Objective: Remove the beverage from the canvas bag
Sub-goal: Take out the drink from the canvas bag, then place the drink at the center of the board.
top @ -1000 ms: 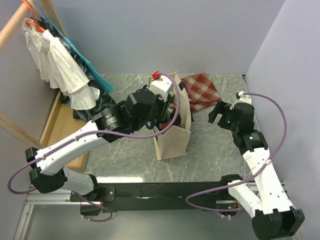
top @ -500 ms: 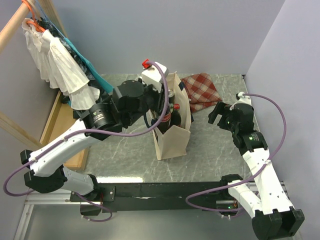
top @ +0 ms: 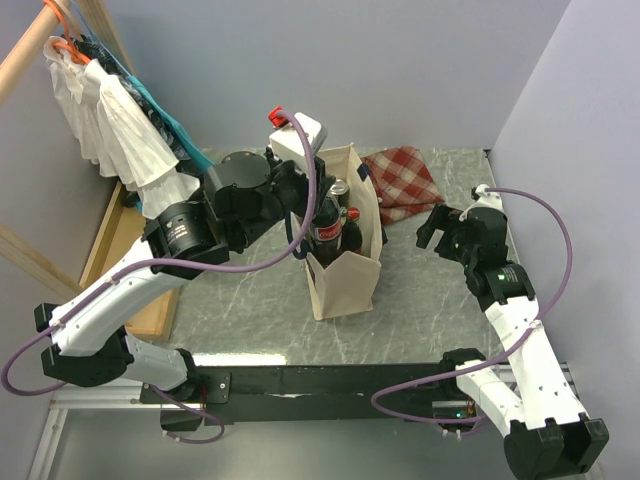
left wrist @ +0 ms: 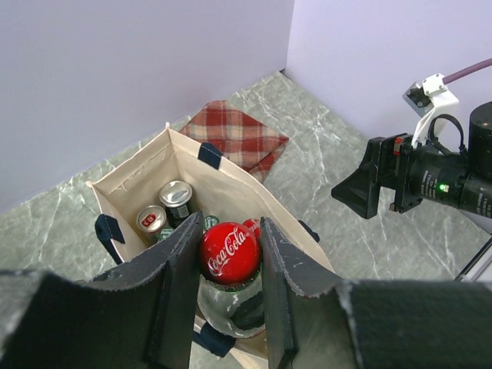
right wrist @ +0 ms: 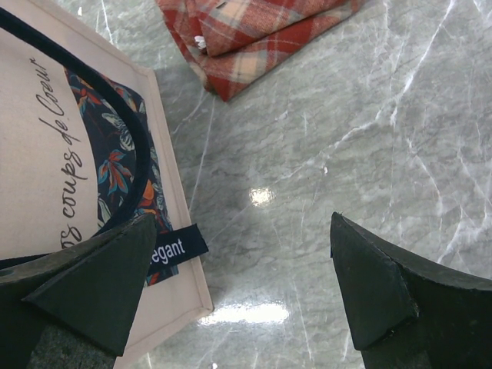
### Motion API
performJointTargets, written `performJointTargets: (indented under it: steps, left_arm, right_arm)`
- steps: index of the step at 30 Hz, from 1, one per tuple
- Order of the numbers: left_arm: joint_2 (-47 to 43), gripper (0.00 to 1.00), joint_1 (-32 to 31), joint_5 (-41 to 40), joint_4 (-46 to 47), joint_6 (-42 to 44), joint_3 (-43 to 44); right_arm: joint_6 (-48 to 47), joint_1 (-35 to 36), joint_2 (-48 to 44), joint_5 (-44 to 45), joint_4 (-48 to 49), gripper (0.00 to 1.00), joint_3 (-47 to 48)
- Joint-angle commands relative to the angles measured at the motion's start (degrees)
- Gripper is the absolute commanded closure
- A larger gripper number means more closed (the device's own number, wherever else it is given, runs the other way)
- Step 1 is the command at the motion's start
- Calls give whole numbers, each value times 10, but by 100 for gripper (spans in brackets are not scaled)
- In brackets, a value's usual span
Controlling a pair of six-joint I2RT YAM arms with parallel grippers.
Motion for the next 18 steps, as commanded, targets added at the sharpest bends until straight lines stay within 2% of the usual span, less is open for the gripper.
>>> performJointTargets:
  steps: [1, 18]
  left_arm:
    - [-57, 99, -3, -4, 143, 21, 53]
    - [-83, 99, -4, -37, 174, 58, 73]
  right_arm:
    - [-1, -1, -7, 2, 21, 0, -3]
    - [-1, -1, 6, -8, 26, 0, 7]
